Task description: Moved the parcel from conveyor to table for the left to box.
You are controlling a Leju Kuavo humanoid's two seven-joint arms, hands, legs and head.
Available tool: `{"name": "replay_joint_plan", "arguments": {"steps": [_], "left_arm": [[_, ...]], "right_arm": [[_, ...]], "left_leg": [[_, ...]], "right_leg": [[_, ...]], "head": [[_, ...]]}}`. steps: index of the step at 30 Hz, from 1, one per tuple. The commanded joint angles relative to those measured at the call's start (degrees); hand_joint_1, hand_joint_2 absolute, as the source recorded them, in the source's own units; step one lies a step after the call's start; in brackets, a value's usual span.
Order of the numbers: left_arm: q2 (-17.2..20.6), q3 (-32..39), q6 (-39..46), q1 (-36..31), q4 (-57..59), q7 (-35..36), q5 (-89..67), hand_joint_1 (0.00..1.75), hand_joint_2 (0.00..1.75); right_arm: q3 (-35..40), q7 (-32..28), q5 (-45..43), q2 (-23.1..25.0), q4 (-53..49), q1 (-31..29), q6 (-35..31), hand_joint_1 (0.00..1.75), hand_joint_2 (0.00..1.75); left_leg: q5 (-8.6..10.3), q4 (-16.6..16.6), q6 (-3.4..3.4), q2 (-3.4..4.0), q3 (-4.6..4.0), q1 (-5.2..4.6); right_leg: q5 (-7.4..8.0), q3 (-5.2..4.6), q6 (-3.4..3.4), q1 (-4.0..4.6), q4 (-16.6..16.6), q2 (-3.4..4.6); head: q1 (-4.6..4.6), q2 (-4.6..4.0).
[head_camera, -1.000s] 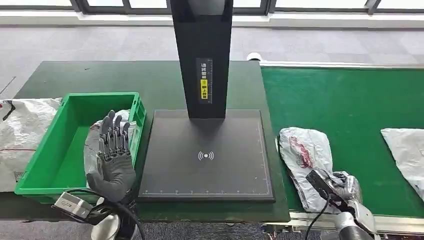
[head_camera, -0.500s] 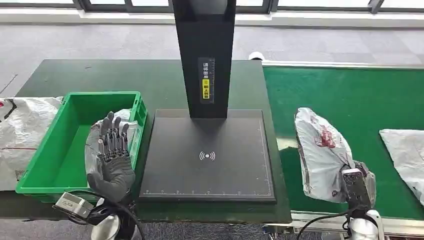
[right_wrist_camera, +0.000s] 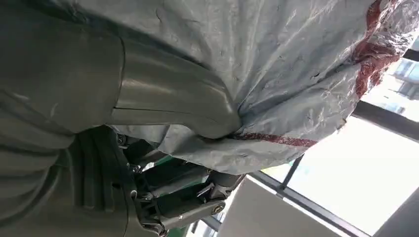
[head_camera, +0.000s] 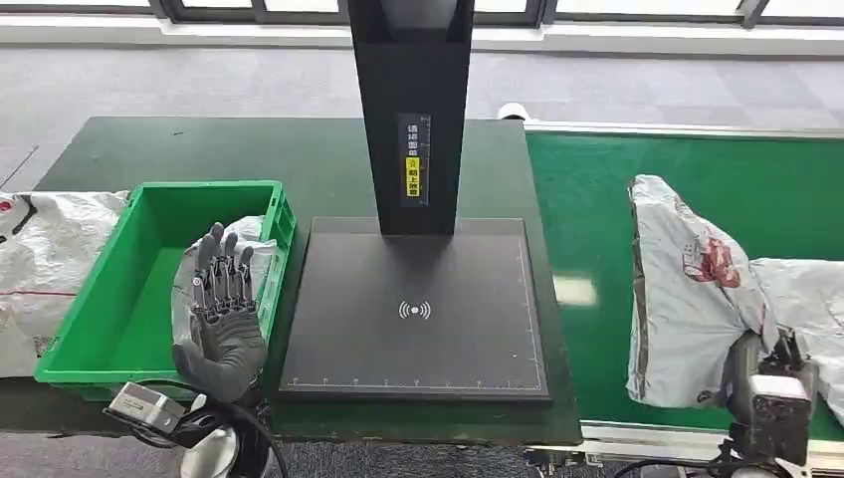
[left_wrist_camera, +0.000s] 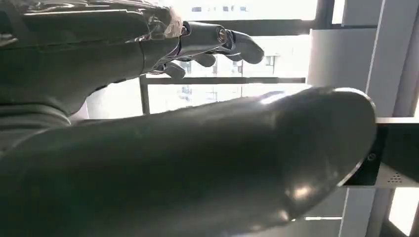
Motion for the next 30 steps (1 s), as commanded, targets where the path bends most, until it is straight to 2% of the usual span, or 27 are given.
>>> {"name": "replay_joint_plan", "arguments": {"steps": [1,3,6,8,11,16,18,20,22,24,25,26,30], "left_arm": [[1.9,-1.9,-1.1,-1.7,3.1,0.1,-0.1,0.00,0.00],[1.5,-2.1,-1.6,-2.6,4.2,0.1,-0.4,0.00,0.00],[1.0,-2.8,-2.0,-3.8,5.5,0.1,-0.3,0.00,0.00],[0.1,-3.1,-2.7,-4.7,7.2,0.1,-0.5,0.00,0.00],[-0.7,-4.3,-2.3,-5.1,8.5,0.1,-1.3,0.00,0.00],[-0.7,-4.3,-2.3,-5.1,8.5,0.1,-1.3,0.00,0.00],[-0.8,-4.0,-0.6,-4.8,8.6,0.1,-1.7,0.00,0.00],[-0.4,-4.7,0.9,-4.2,8.1,0.1,-1.4,0.00,0.00],[-0.2,-5.0,1.7,-2.8,6.9,0.1,-0.8,0.00,0.00],[-0.1,-5.4,2.2,-2.2,6.6,0.1,-1.1,0.00,0.00],[-0.1,-5.6,2.2,-2.2,6.7,0.1,-1.2,0.00,0.00],[0.0,-5.7,2.2,-2.2,6.8,0.1,-1.3,0.00,0.00],[0.1,-5.7,2.5,-2.2,6.6,0.1,-1.5,0.00,0.00]], "right_arm": [[27.9,3.5,10.7,1.9,-11.6,2.7,-5.2,1.75,1.75],[33.4,4.6,12.7,1.7,-1.7,-3.2,-4.2,1.75,1.75],[39.1,5.7,15.5,3.4,12.7,-11.1,-7.2,1.75,1.75],[40.2,7.5,10.5,6.3,24.8,-15.4,-3.7,1.75,1.75],[41.0,4.2,6.1,9.2,41.8,-20.7,-2.2,1.75,1.75],[41.0,4.2,6.1,9.2,41.8,-20.7,-2.2,1.75,1.75],[41.6,4.7,4.5,10.7,46.5,-22.7,1.6,1.75,1.75],[42.2,3.9,3.9,12.4,51.5,-25.4,1.7,1.75,1.75],[42.4,4.1,3.2,13.9,55.7,-27.4,1.5,1.75,1.75],[42.6,4.4,4.4,13.6,56.6,-27.8,-3.4,1.71,1.75],[42.6,5.2,4.8,13.2,56.9,-28.0,-4.7,0.98,1.75],[42.5,5.9,4.8,12.8,57.1,-28.1,-4.8,0.00,1.75],[41.7,6.1,4.5,12.2,56.6,-28.0,-5.4,0.00,1.75]], "left_leg": [[-0.02,-0.1,-0.09,0.35,0.07,0.03],[-0.03,-0.1,-0.09,0.59,0.13,0.14],[0.06,-0.2,-0.15,1.13,0.25,0.21],[0.12,-0.3,-0.13,0.86,0.12,0.26],[0.31,-0.3,-0.21,0.80,0.31,0.32],[0.32,-0.2,-0.20,0.47,0.17,0.26],[0.31,-0.2,-0.19,0.43,0.18,0.27],[0.28,-0.2,-0.19,0.56,0.19,0.27],[0.29,-0.2,-0.20,0.66,0.20,0.28],[0.27,-0.2,-0.24,0.65,0.12,0.24],[0.27,-0.1,-0.23,0.46,0.06,0.21],[0.30,-0.2,-0.23,0.39,0.06,0.22],[0.26,-0.1,-0.19,0.34,0.02,0.20]], "right_leg": [[0.06,-0.04,-0.13,0.04,0.0,0.35],[0.16,-0.04,-0.13,0.16,-0.1,0.59],[0.38,-0.06,-0.16,0.23,-0.2,1.15],[0.35,-0.04,-0.15,0.27,-0.2,0.90],[0.44,0.05,-0.25,0.32,-0.3,0.79],[0.33,0.00,-0.27,0.26,-0.1,0.45],[0.32,0.03,-0.29,0.27,-0.2,0.41],[0.34,-0.02,-0.29,0.27,-0.1,0.56],[0.38,-0.01,-0.31,0.28,-0.2,0.67],[0.35,-0.16,-0.31,0.24,-0.1,0.68],[0.28,-0.16,-0.27,0.21,0.0,0.50],[0.29,-0.13,-0.29,0.23,-0.1,0.42],[0.27,-0.15,-0.25,0.20,0.0,0.36]], "head": [[0.02,0.00],[0.02,0.00],[0.00,0.00],[0.02,0.00],[0.02,0.00],[0.00,0.00],[0.00,0.00],[0.02,0.00],[0.00,0.00],[0.00,0.00],[0.00,0.00],[0.00,0.00],[0.00,0.00]]}}
